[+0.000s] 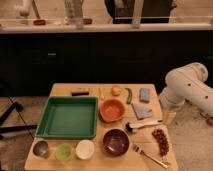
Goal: Place pepper in tray
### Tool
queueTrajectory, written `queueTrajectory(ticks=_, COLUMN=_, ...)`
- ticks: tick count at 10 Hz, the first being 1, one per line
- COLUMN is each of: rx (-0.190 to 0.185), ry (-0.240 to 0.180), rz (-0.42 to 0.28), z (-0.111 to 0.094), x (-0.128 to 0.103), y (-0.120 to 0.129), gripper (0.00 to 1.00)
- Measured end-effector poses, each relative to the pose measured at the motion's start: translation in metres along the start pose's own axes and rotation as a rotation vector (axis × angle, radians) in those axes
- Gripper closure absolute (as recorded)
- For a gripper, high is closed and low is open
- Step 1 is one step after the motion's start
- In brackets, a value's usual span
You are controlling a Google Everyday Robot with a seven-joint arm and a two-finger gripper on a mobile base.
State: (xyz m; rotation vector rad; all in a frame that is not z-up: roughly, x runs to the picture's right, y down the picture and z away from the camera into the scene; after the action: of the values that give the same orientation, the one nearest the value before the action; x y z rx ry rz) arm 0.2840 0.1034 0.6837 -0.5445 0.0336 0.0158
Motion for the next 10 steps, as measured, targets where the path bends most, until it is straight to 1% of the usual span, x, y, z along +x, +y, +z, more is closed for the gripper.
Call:
queueTrajectory(ticks=1, rx=0.020, ry=0.010, rz=-0.072, z=-0.001, x=-0.004, y=-0.008, gripper=0.20)
queueTrajectory(ticks=2, rx=0.039, ry=0.025, rz=-0.192, z=0.000, x=-0.014, y=-0.019, gripper=0.20)
queueTrajectory(ticks=4, rx=0.090, ry=0.088, rz=-0.439, z=0.002, x=-0.031, y=-0.045, gripper=0.20)
queueTrajectory(ticks=5, rx=0.113, ry=0.123, rz=-0.540, z=0.005, x=-0.041, y=-0.056, gripper=0.20)
queueTrajectory(ticks=6, rx=0.136, ry=0.154, rz=-0.625, z=0.006, x=-0.052, y=-0.066, gripper=0.20)
queueTrajectory(ticks=7, rx=0.146, ry=0.171, rz=-0.667, z=0.007, x=-0.056, y=-0.070, gripper=0.20)
queueTrajectory(ticks=10, rx=0.146, ry=0.172, rz=-0.666, z=0.007, x=-0.055, y=-0.070, gripper=0.20)
